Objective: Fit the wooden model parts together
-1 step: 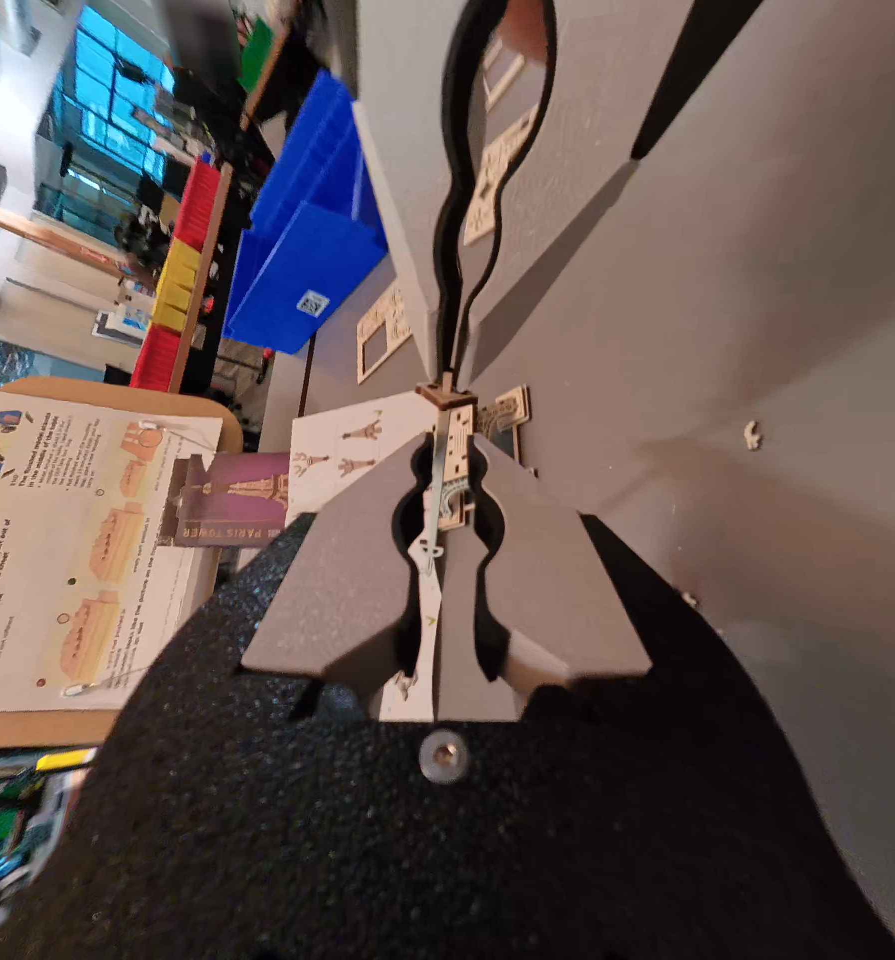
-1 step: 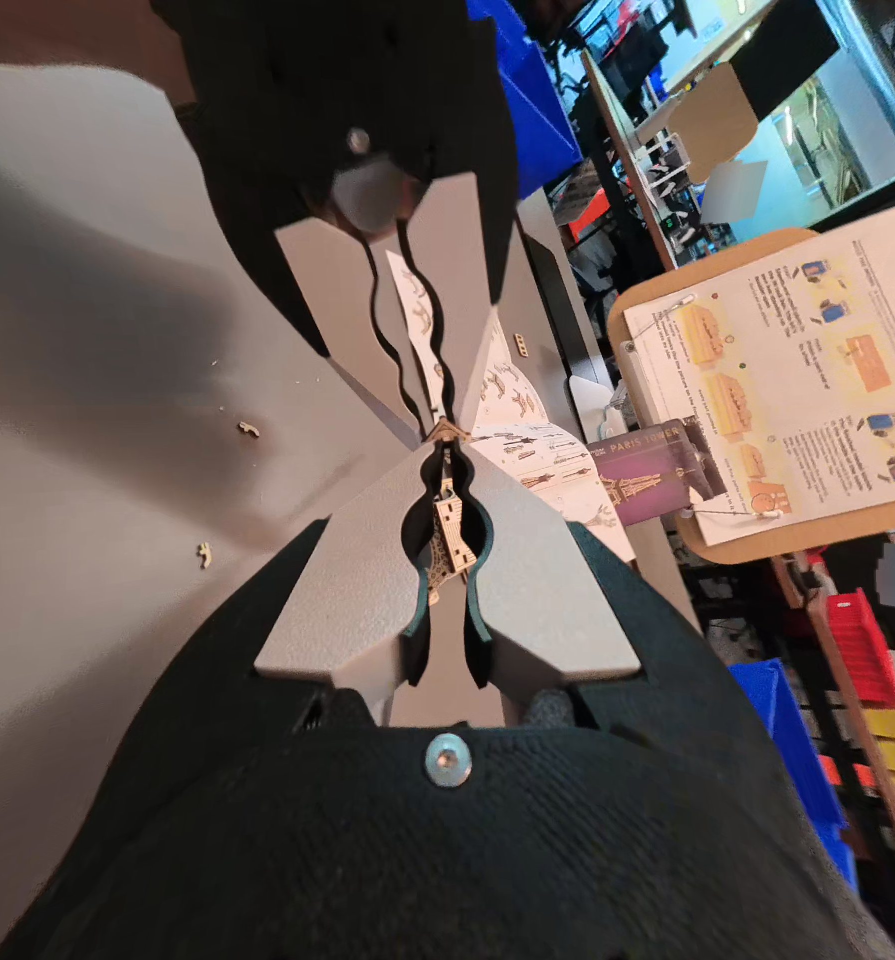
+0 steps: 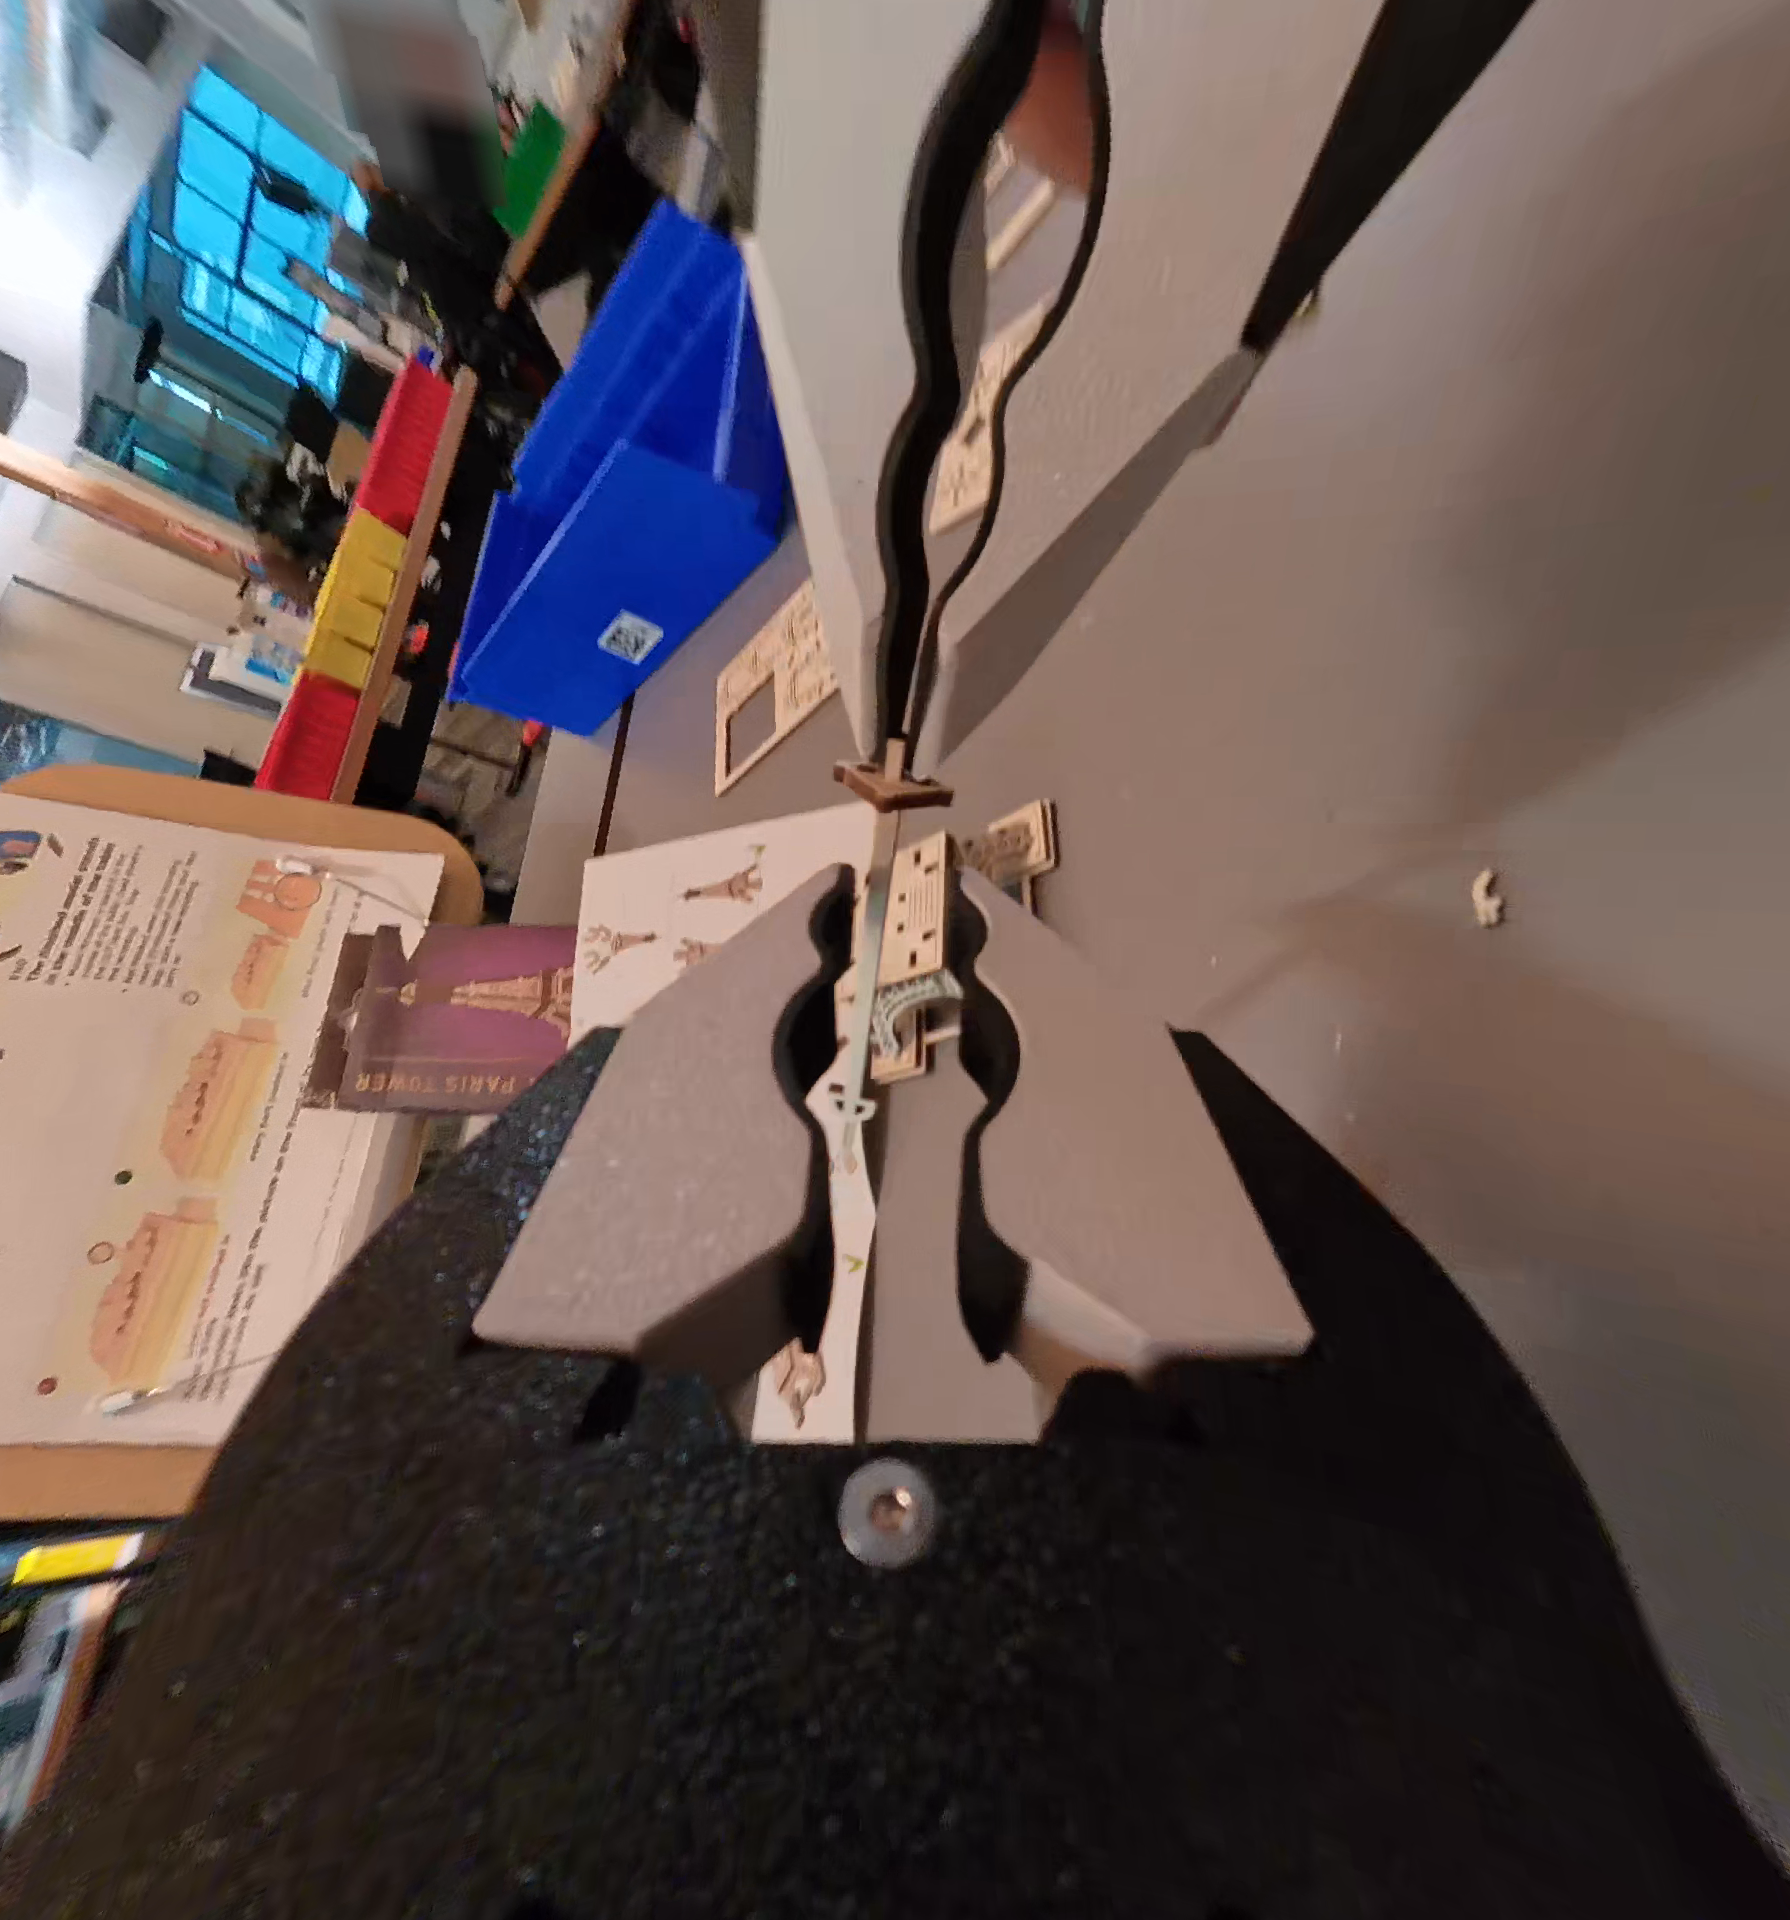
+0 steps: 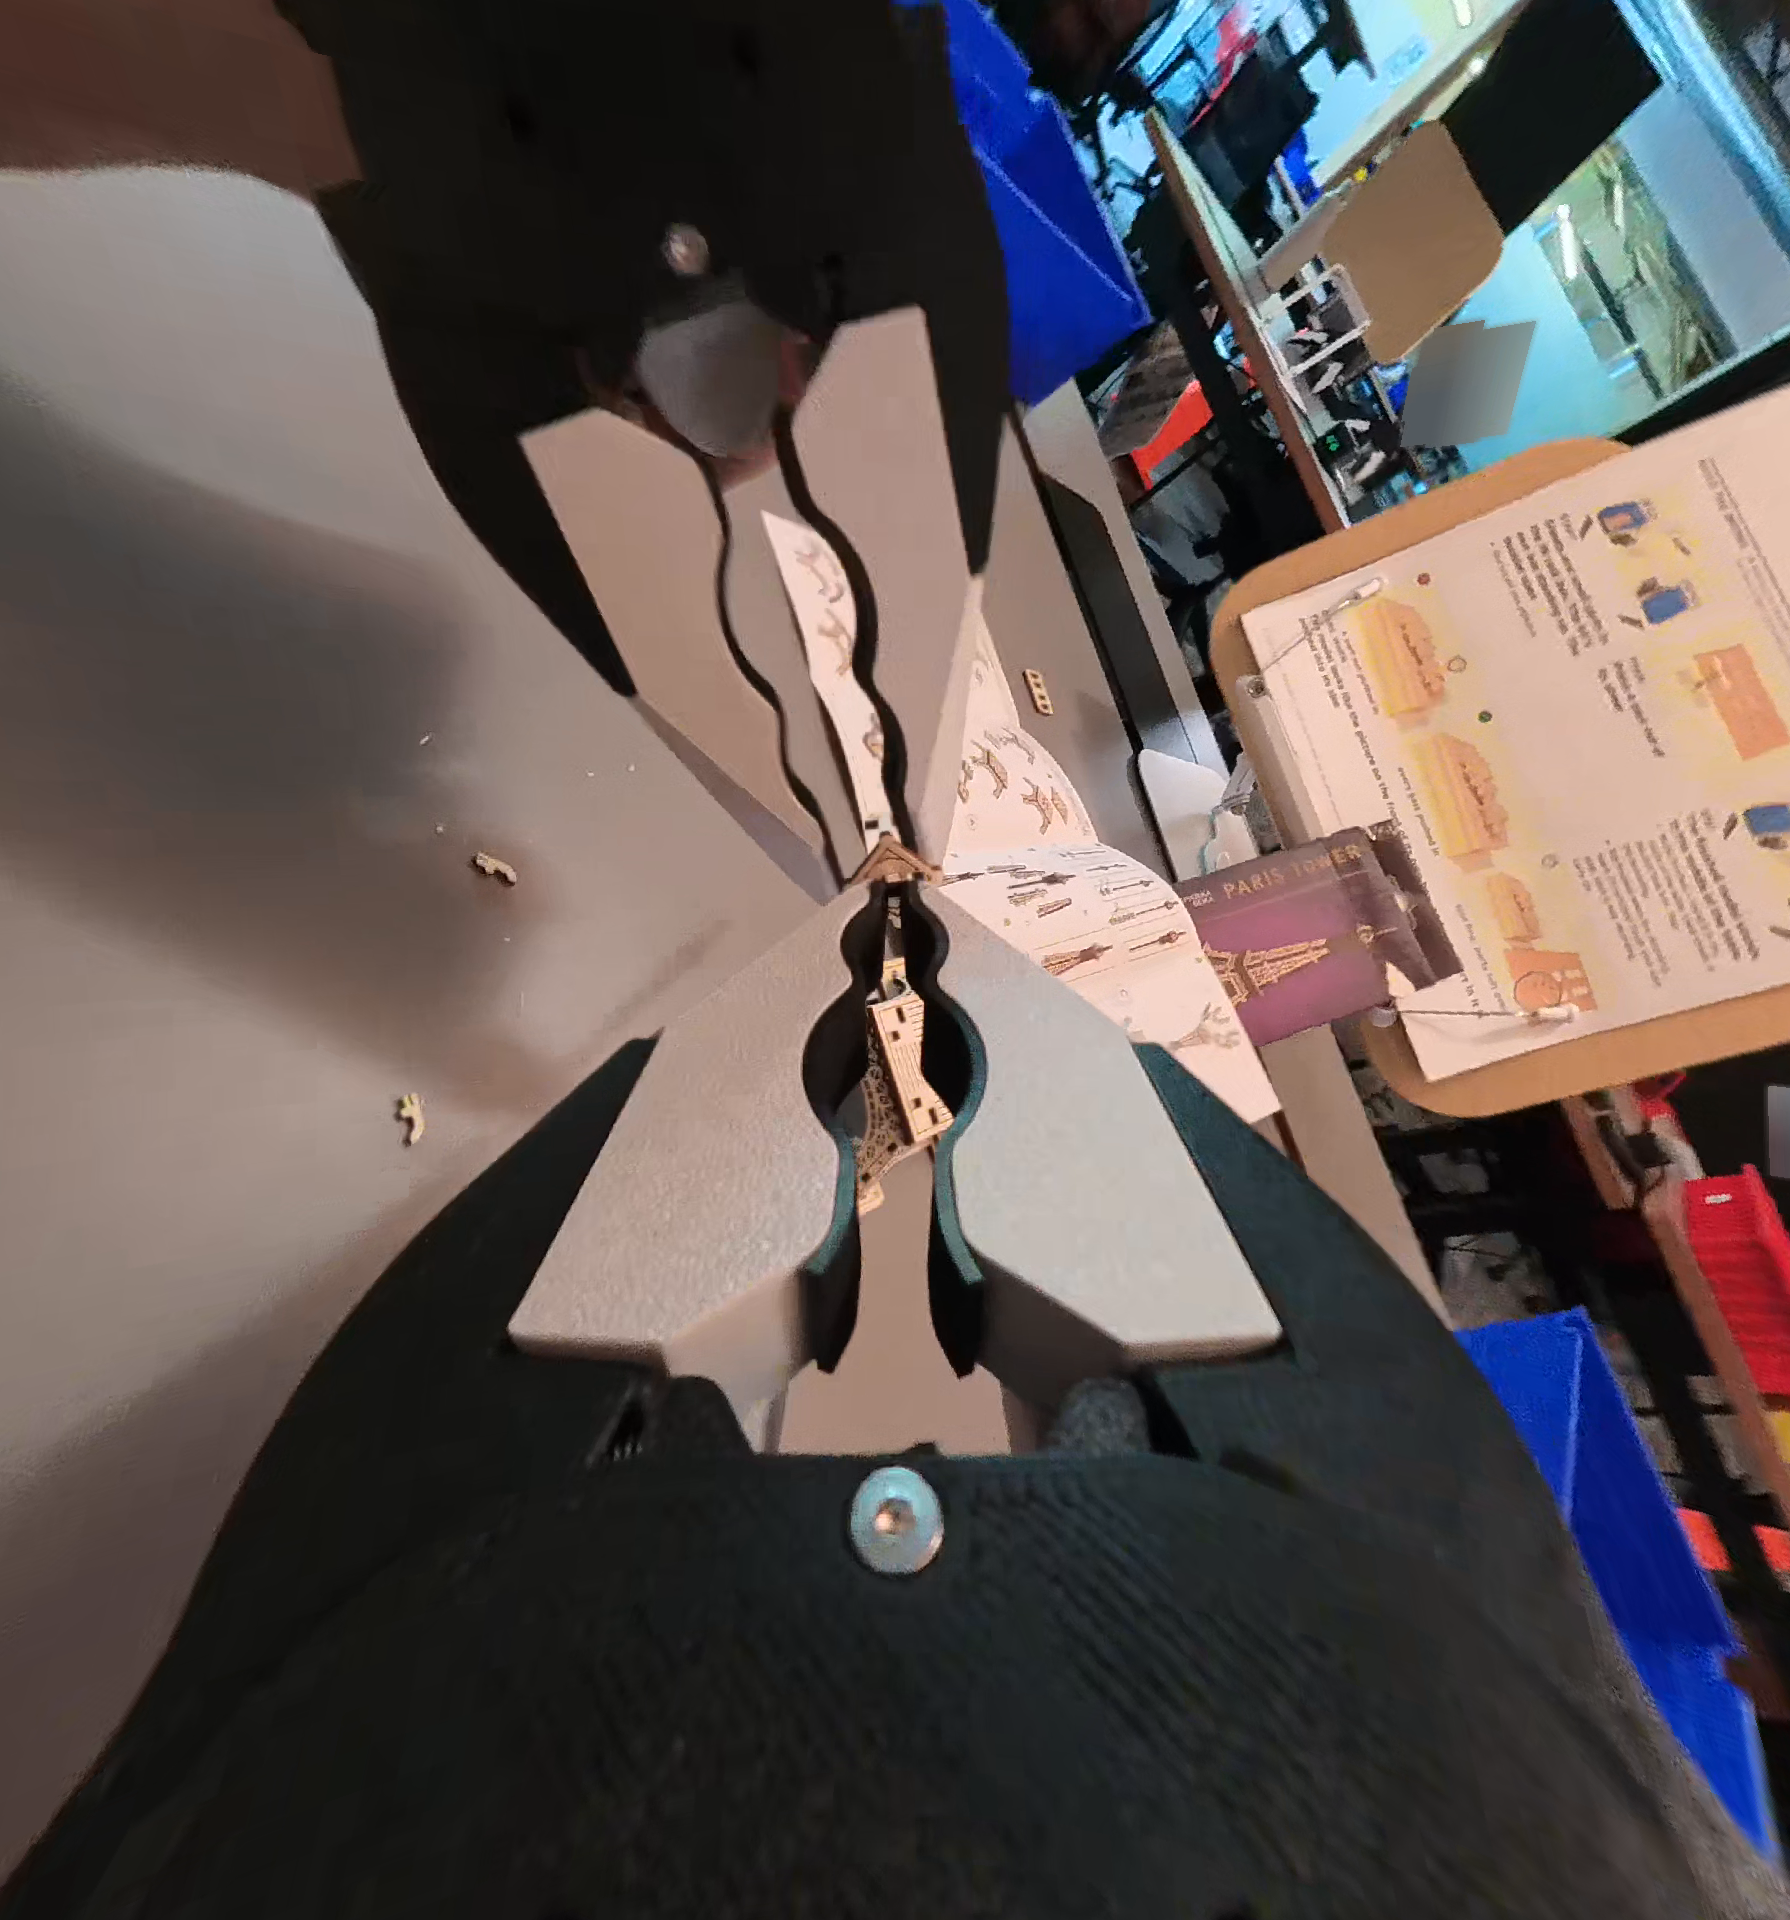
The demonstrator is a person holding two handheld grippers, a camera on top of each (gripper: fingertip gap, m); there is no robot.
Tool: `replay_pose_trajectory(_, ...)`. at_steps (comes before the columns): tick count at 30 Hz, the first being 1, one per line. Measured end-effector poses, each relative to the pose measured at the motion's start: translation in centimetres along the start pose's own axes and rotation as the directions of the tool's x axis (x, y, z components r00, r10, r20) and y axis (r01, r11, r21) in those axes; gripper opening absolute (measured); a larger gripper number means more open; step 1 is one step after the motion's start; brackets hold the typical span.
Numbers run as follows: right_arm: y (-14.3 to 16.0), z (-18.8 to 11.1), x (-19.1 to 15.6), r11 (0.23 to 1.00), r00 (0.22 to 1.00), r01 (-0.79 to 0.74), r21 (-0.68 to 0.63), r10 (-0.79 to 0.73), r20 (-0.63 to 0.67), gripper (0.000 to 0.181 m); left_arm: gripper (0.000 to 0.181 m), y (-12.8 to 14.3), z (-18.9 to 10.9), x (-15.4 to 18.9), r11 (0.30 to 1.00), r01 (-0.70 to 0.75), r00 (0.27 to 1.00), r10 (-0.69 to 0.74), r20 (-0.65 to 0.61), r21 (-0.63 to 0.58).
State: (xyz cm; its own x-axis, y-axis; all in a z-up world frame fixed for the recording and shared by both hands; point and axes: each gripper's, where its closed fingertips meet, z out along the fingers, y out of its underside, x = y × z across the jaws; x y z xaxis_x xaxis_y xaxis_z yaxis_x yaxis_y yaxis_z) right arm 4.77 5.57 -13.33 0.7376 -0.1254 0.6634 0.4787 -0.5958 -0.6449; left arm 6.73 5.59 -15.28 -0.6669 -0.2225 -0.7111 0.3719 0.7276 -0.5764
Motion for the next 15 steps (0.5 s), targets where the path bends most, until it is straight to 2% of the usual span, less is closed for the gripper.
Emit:
replay_pose_trajectory(4,-0.4,-0.6,0.6,0.989,0.994,-0.111,0.101,0.111,0.005,0.000,0.022,-1.6,-1.0,-0.4,0.987,0.057,0.998,-0.056,-0.010,0.148)
replay_pose_trajectory(7,-1.0,-0.9,0.6,0.970,0.986,-0.167,0.175,0.165,0.028,0.000,0.029,-2.3,-1.2,0.1,0.978,0.074,0.997,-0.067,-0.046,0.195)
replay_pose_trajectory(11,-0.8,-0.6,0.1,0.972,0.986,-0.163,0.166,0.158,0.042,0.000,0.037,-2.9,-1.2,0.1,0.979,0.044,0.999,-0.042,-0.016,0.200)
replay_pose_trajectory(15,-0.9,-0.3,-0.3,0.979,0.990,-0.139,0.148,0.132,0.053,0.000,0.037,-2.5,-0.8,0.5,0.991,-0.027,1.000,0.027,0.001,0.133)
